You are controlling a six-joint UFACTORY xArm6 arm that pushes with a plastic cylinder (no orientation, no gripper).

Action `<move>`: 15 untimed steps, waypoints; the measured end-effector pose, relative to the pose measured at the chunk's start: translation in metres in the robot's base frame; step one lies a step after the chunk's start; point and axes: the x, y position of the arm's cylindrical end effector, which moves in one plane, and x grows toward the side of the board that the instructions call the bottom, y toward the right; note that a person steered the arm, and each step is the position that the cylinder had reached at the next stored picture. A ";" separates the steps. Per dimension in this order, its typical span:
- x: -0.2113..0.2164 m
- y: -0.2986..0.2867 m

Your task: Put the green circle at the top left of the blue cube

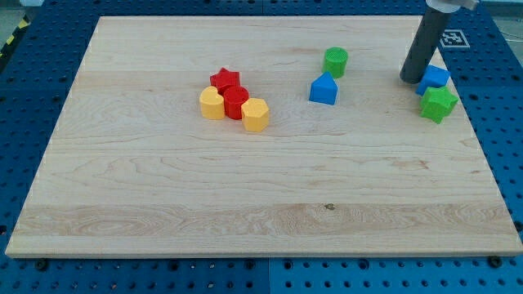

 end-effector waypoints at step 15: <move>-0.030 -0.094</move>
